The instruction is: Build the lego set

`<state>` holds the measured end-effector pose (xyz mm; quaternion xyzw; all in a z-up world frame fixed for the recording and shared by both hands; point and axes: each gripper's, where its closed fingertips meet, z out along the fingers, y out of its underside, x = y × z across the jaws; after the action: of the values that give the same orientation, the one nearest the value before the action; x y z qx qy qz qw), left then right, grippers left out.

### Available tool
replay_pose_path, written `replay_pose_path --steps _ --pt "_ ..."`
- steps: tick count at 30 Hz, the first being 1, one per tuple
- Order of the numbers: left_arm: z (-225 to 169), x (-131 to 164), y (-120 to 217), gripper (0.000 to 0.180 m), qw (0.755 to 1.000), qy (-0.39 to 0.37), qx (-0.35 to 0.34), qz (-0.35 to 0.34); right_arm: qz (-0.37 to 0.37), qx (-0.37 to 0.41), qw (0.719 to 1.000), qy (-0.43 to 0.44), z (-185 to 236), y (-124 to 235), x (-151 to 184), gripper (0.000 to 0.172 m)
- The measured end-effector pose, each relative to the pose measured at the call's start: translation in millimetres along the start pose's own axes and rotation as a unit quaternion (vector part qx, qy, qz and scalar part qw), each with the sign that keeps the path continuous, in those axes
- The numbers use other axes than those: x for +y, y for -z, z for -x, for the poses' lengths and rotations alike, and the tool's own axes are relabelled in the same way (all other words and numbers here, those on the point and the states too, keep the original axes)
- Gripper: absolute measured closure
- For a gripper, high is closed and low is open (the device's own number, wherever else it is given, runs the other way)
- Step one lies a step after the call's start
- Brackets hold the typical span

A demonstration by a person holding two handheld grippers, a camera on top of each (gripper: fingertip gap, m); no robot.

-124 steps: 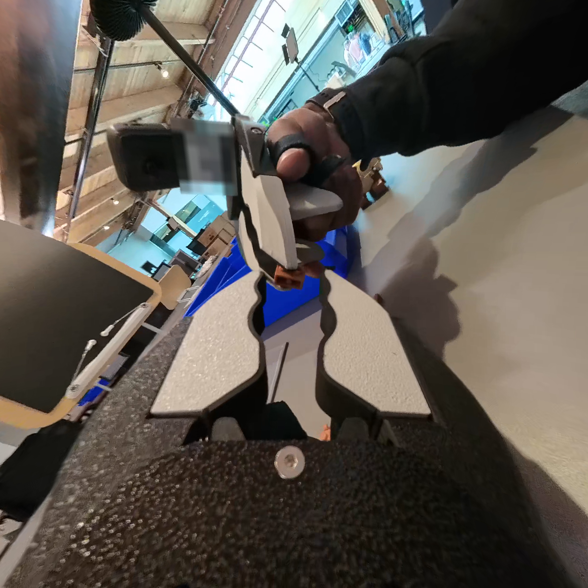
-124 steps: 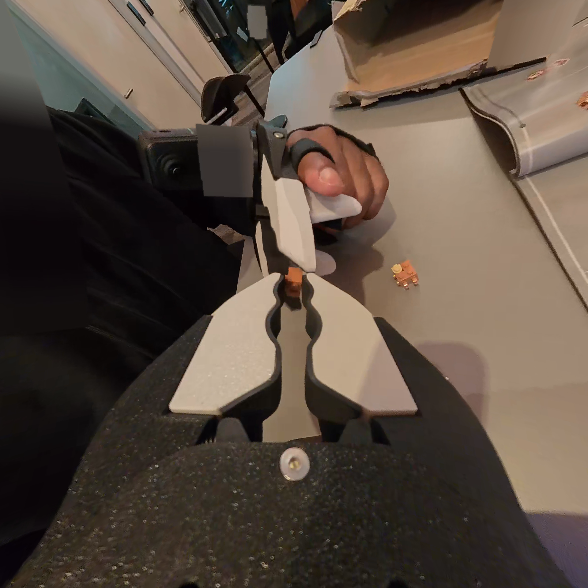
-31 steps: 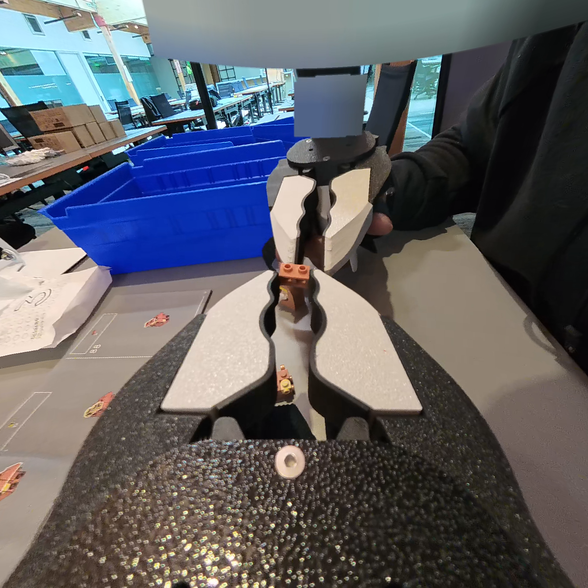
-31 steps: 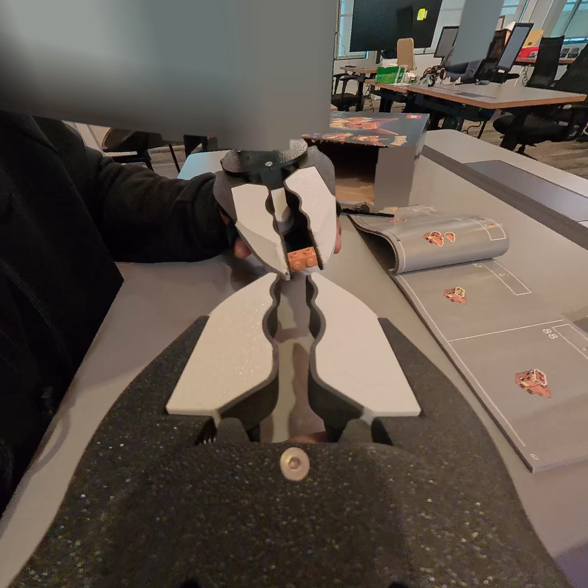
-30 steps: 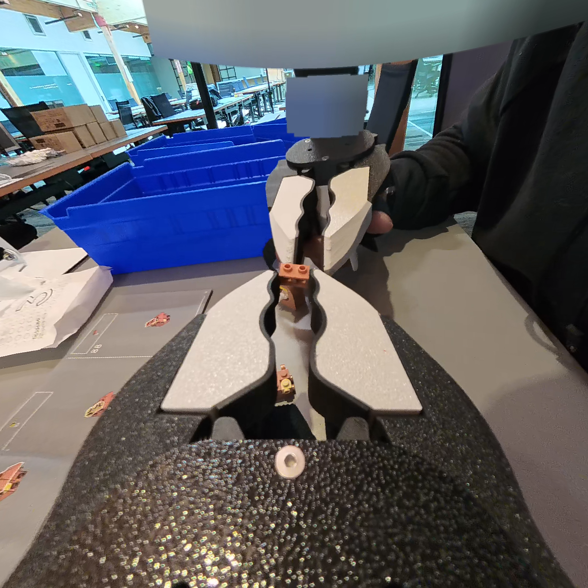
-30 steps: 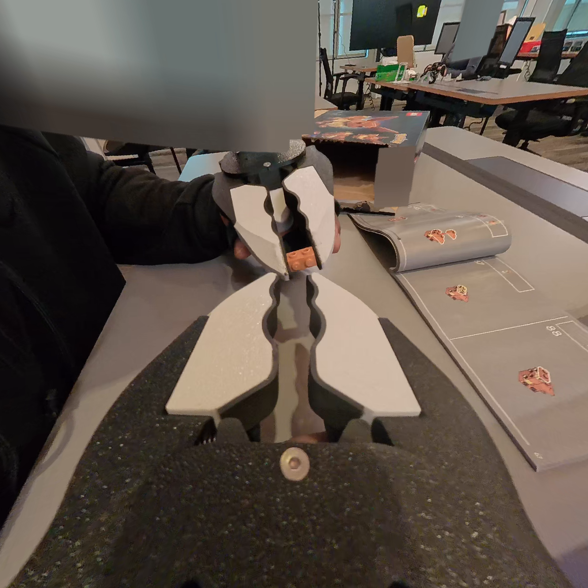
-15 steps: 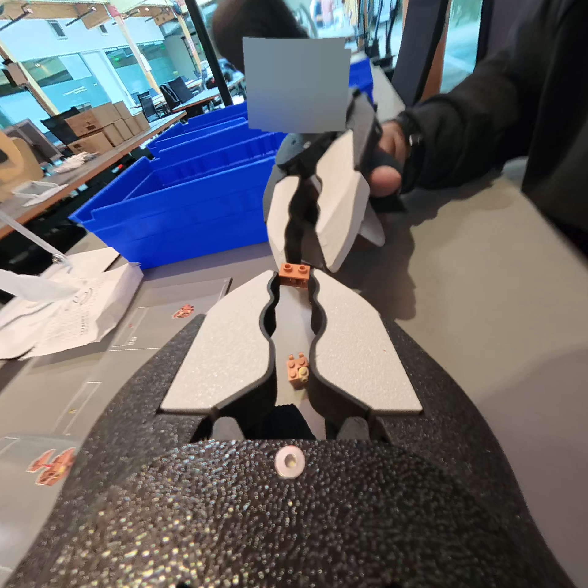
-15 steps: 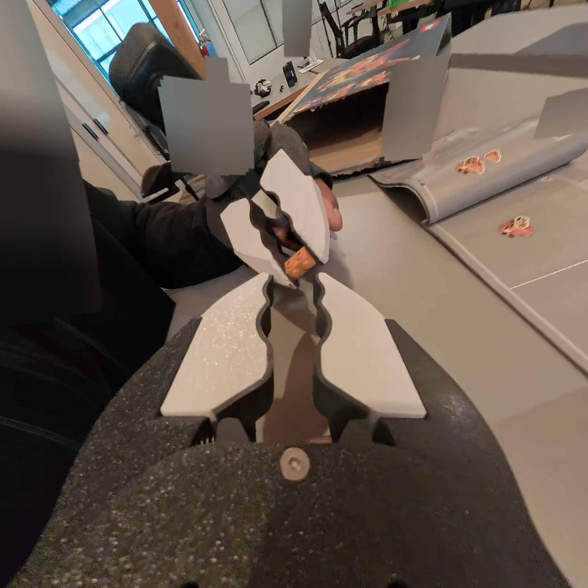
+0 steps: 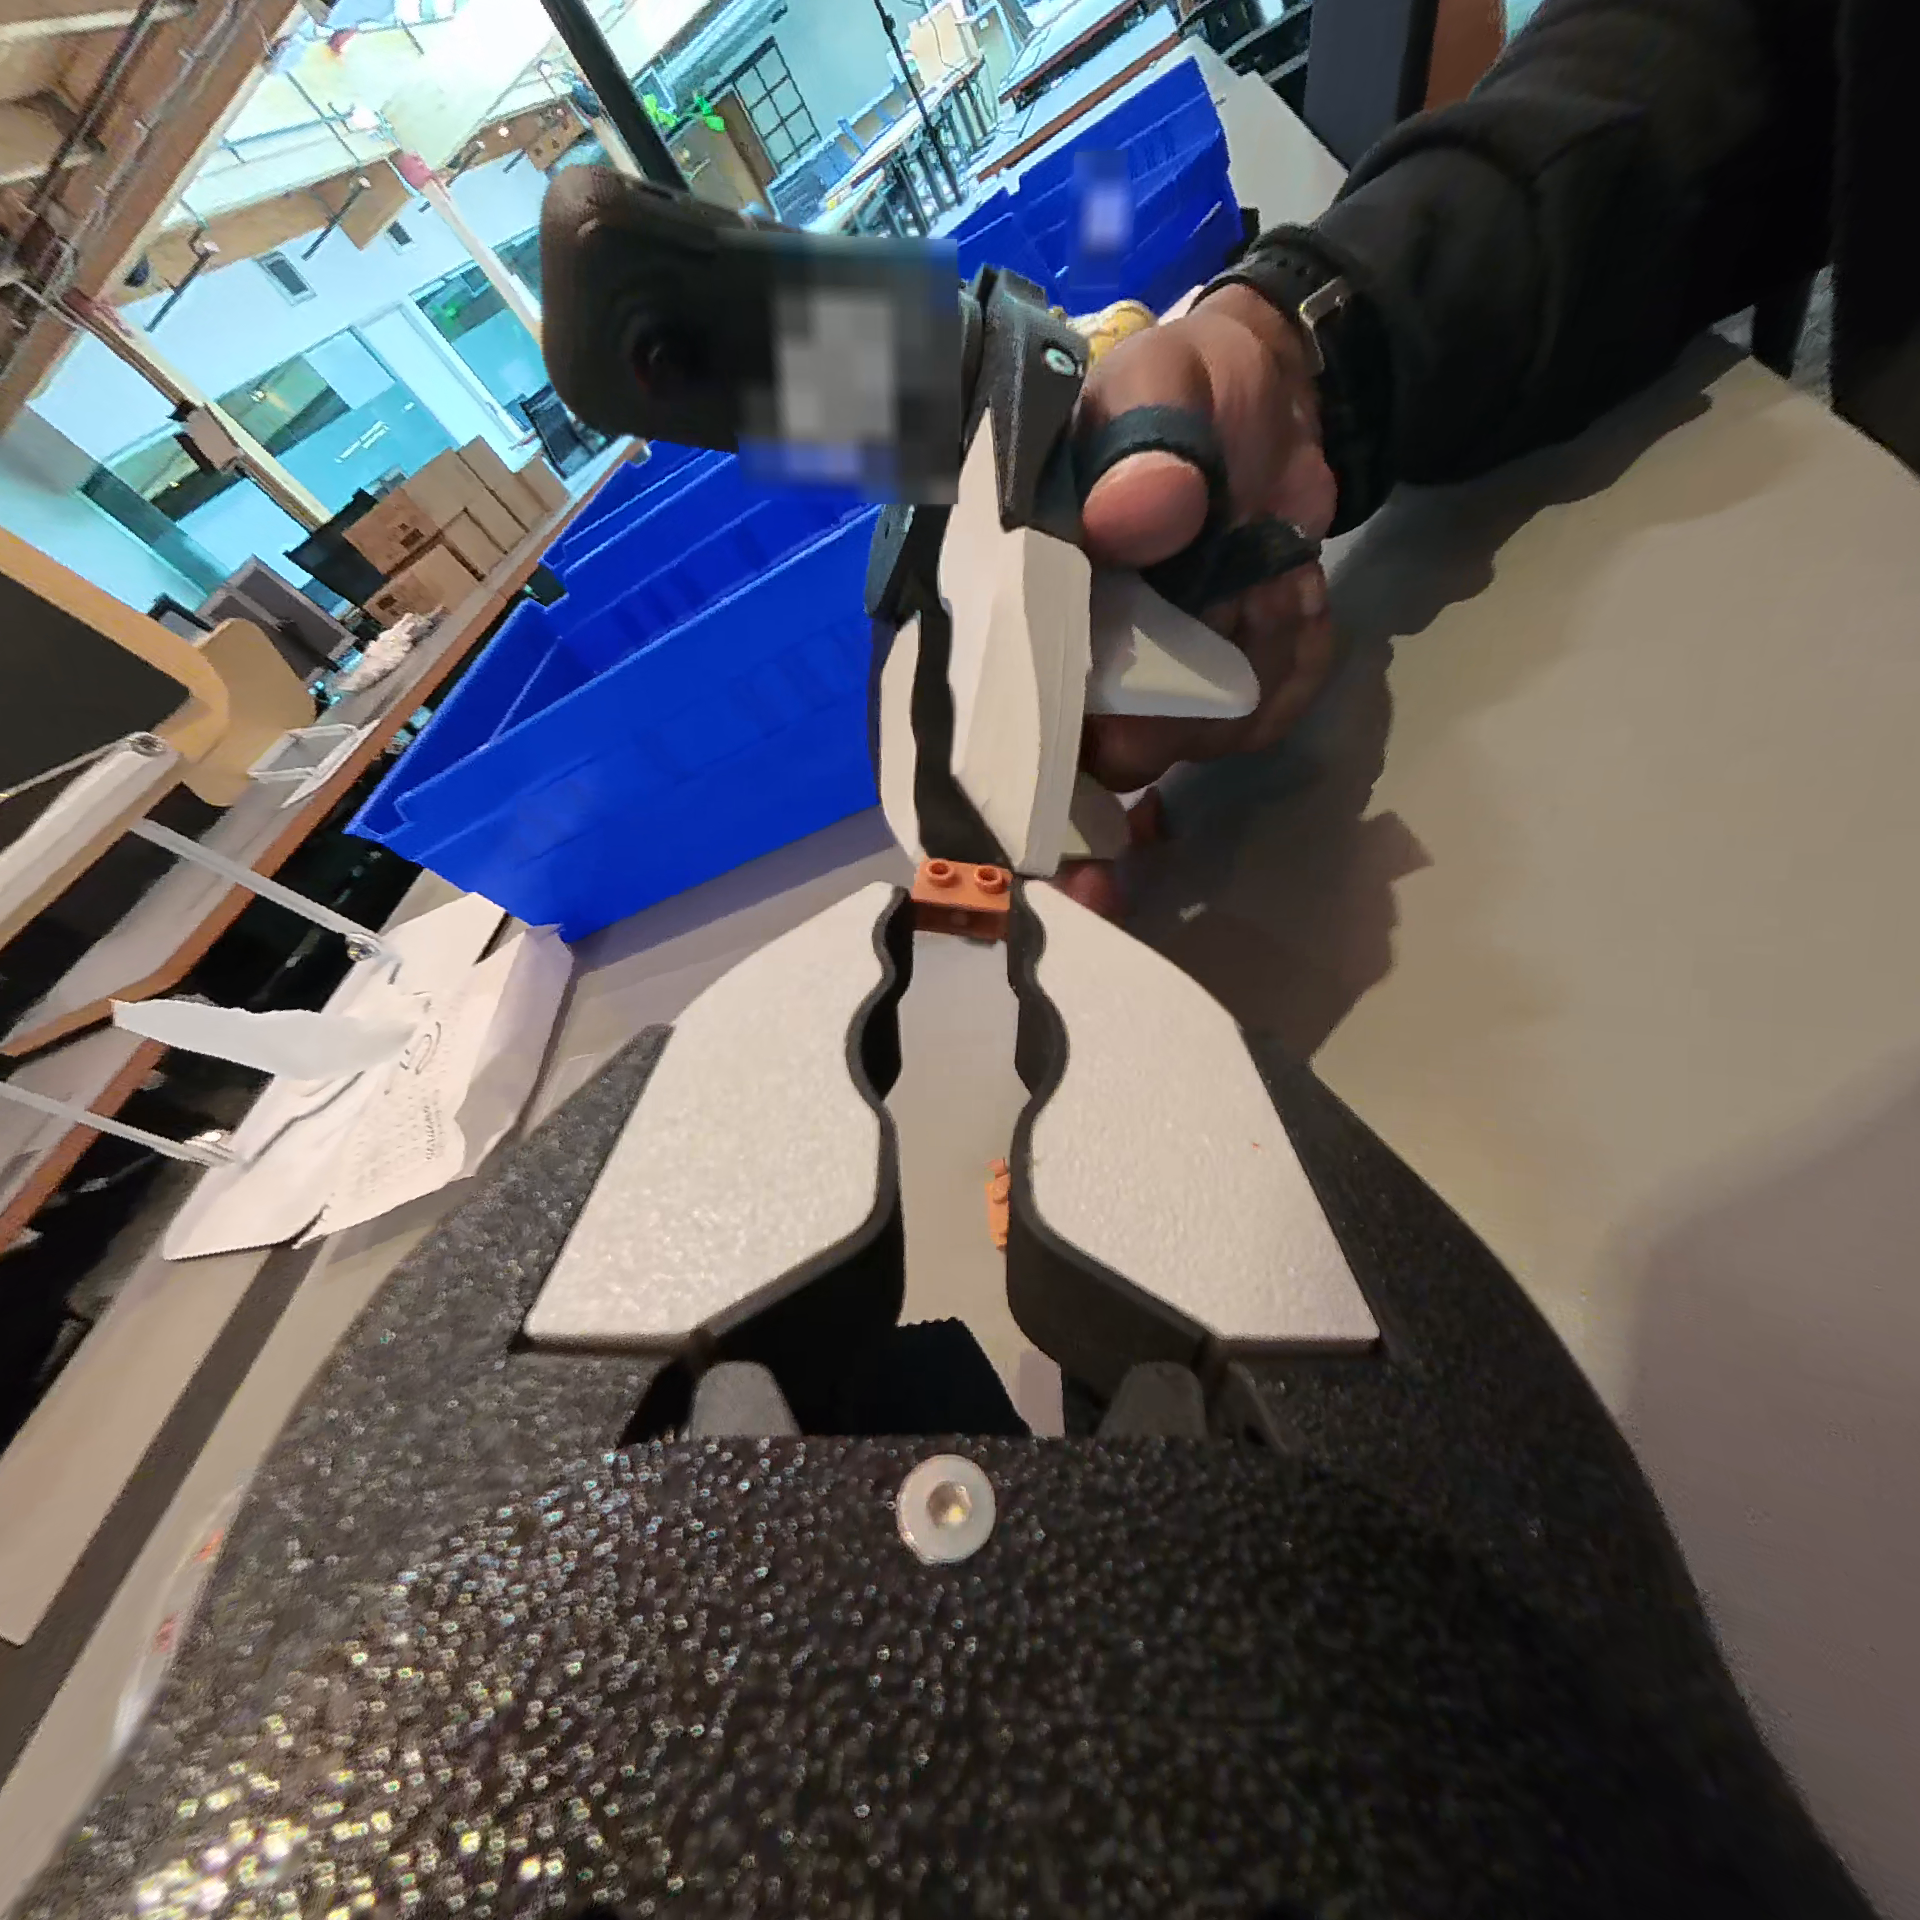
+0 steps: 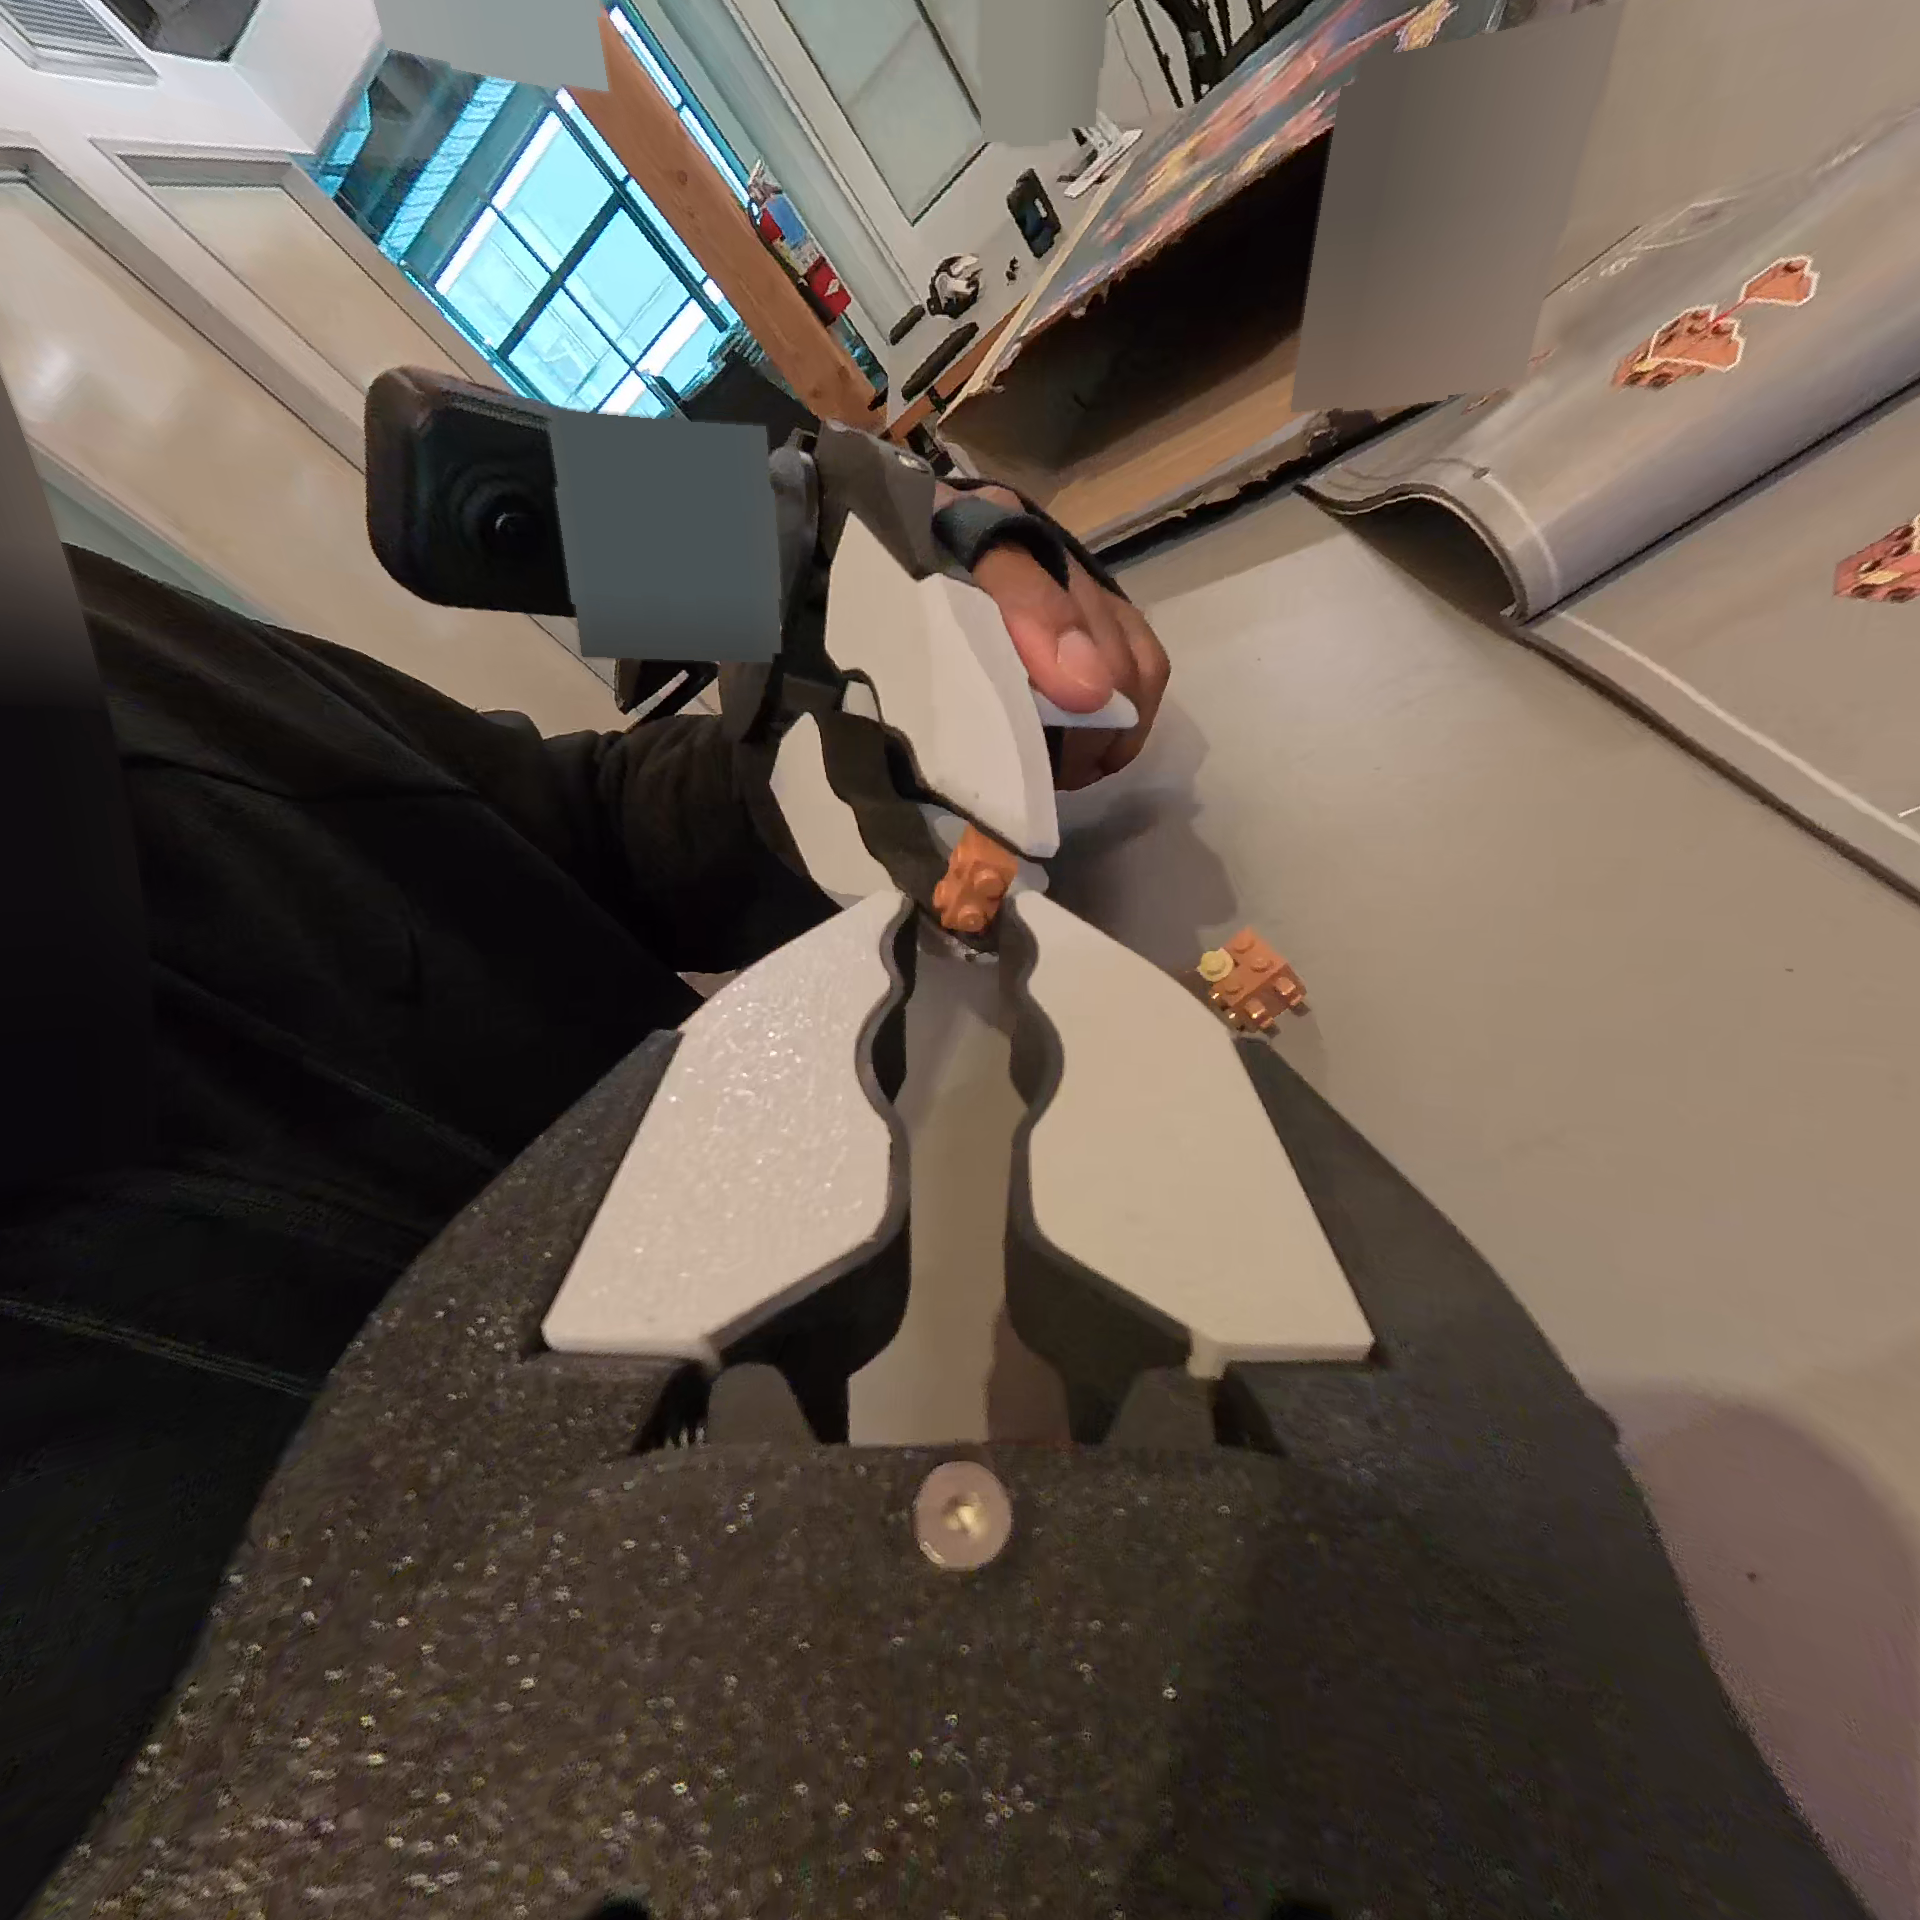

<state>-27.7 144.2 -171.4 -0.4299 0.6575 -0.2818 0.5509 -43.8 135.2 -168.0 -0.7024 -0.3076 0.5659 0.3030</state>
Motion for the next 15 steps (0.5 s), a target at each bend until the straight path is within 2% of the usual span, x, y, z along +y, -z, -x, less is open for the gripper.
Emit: replay_pose_path --steps 9,15 --pt "-1.4 4.3 0.4 0.164 0.999 -0.035 -0.003 0.020 -0.001 0.004 1.000 -0.013 -2.3 -1.1 0.9 0.162" --pt "-3.5 6.4 -1.8 0.164 0.998 -0.054 -0.006 0.031 -0.006 -0.003 0.999 -0.034 -2.3 -1.0 -0.3 0.156"
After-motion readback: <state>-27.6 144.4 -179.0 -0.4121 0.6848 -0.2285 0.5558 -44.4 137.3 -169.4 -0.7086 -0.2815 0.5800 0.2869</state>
